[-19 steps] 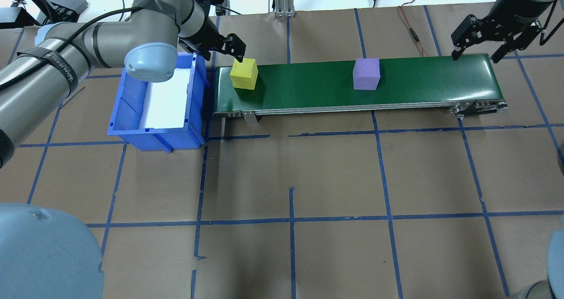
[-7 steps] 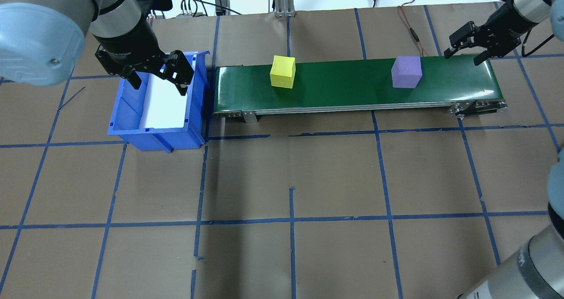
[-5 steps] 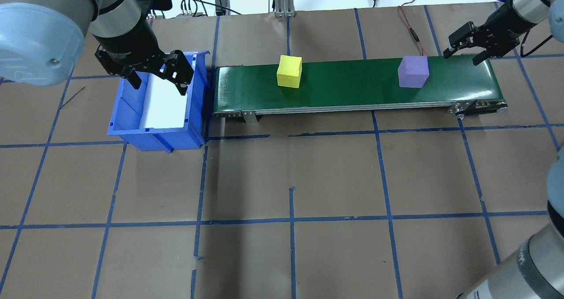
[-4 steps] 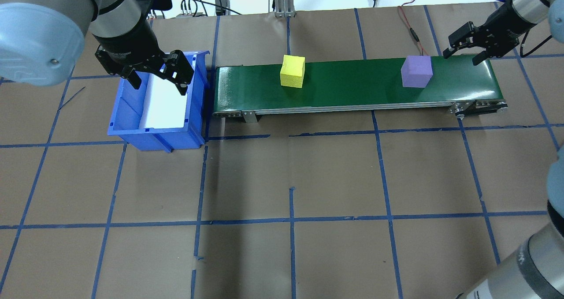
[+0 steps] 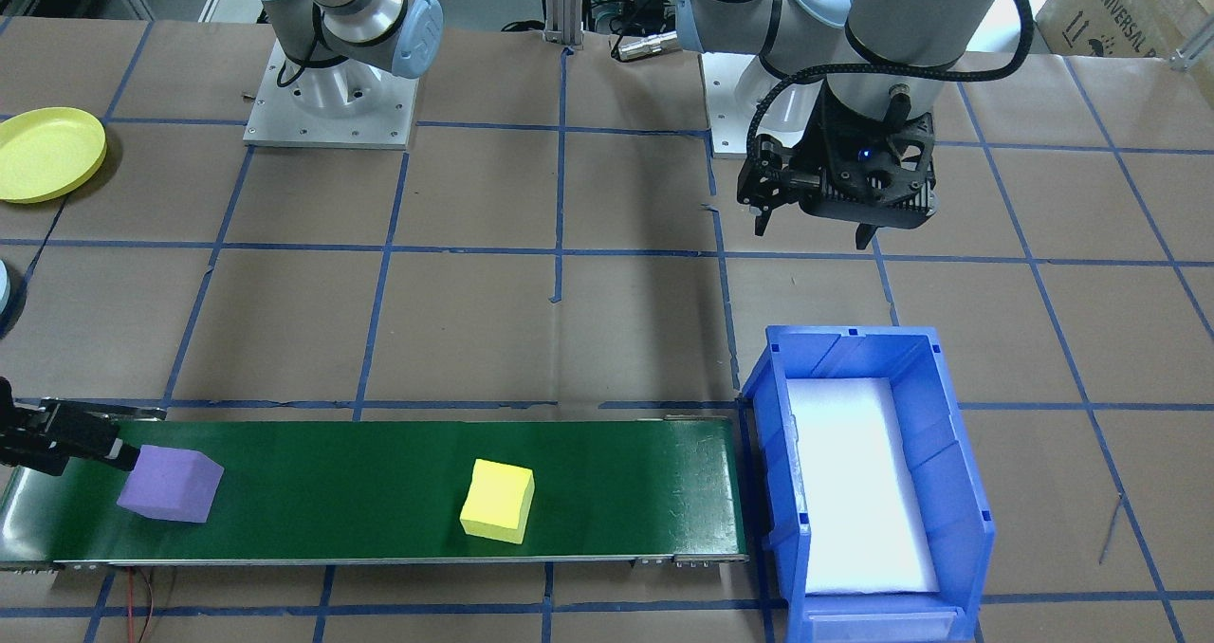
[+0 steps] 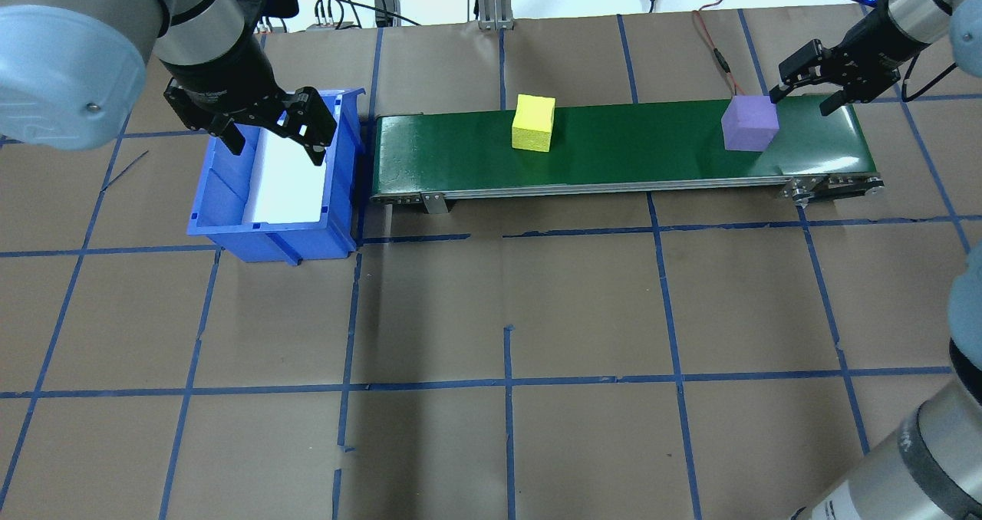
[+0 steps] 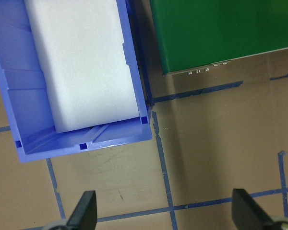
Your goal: Move block left to right into plate
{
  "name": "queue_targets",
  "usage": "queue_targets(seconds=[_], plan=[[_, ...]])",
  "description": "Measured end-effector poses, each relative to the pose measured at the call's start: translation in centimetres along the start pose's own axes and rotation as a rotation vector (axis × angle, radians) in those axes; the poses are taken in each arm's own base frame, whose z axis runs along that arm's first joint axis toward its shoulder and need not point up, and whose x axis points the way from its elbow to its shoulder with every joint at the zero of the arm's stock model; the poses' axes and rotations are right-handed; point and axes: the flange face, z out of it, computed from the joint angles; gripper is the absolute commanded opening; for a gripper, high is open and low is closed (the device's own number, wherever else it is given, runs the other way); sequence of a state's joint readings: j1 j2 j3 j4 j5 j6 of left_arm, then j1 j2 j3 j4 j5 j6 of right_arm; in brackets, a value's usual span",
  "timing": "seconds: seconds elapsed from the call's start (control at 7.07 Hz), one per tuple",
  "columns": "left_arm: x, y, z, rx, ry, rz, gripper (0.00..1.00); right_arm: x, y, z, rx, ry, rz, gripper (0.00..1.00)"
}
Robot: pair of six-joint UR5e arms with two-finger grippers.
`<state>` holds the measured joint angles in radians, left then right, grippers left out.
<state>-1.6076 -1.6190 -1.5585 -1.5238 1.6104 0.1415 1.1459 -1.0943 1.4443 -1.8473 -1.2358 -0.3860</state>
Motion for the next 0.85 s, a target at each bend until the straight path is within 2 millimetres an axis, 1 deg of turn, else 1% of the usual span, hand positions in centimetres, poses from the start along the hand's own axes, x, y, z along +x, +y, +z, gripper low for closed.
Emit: queue_targets(seconds=[0.42,0.71,0.85], plan=[[-0.1,0.0,0.0,0.001,-0.001,0.0,1.0,0.2,-0.6,0.7,0.018,-0.025,0.028,1.0],[-1.0,-0.1,0.0,0.0,0.0,-0.015,1.0,1.0,-1.2,1.9,0.031,-0.01,0.026,1.0],[-1.6,-0.1,0.0,0.001,0.001,-0.027,1.0,1.5,-1.4,2.5,0.03,0.011,0.025,0.86]])
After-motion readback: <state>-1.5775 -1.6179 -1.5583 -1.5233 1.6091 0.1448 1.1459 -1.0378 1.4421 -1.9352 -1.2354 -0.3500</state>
